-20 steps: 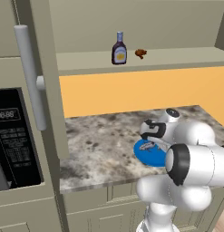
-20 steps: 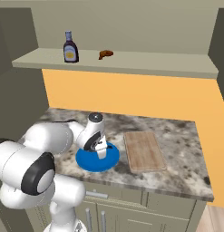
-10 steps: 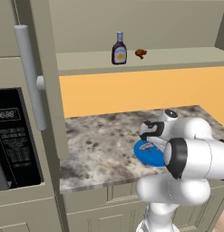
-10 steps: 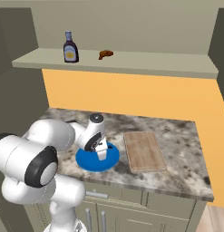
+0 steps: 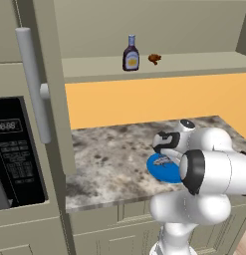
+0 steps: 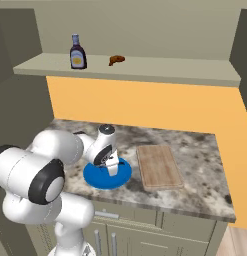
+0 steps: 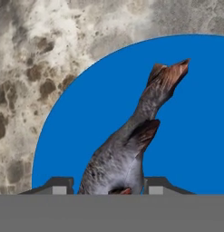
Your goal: Pick the fish from the plate and place it on the cutting board. Then pick the condiment bottle from the cabinet and place it next to the cutting board.
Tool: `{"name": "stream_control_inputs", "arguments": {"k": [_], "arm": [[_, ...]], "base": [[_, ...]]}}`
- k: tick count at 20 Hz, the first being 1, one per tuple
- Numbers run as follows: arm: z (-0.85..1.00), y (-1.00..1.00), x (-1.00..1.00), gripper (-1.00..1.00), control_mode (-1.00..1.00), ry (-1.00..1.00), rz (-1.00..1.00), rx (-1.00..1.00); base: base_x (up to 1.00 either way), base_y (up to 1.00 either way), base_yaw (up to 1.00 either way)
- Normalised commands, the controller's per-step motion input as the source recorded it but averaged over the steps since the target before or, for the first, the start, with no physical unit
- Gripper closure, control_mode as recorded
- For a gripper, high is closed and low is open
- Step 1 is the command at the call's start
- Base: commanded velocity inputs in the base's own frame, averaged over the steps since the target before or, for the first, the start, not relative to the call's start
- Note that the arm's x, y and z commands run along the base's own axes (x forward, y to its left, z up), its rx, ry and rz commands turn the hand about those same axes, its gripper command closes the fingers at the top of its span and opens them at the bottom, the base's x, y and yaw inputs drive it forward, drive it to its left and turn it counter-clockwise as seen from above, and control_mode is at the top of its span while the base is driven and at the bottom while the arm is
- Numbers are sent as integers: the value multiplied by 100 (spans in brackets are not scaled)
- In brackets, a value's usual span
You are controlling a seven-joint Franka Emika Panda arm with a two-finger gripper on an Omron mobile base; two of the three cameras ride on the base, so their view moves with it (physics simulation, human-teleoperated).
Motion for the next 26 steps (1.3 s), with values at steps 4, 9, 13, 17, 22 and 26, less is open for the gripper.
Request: {"name": "stream_control_inputs", "arguments": {"k": [4, 9, 13, 17, 22, 26], "arm": [[-1, 0, 0, 100, -100, 0, 0, 0], [11, -10, 0, 100, -100, 1, 0, 1], [30, -23, 0, 100, -100, 4, 0, 6], [24, -23, 0, 100, -100, 1, 0, 0], [18, -34, 0, 100, -100, 1, 0, 0], [11, -44, 1, 100, -100, 3, -3, 0]], "base": [[0, 0, 0], [0, 0, 0], [0, 0, 0], [0, 0, 0], [0, 0, 0], [0, 0, 0]]}}
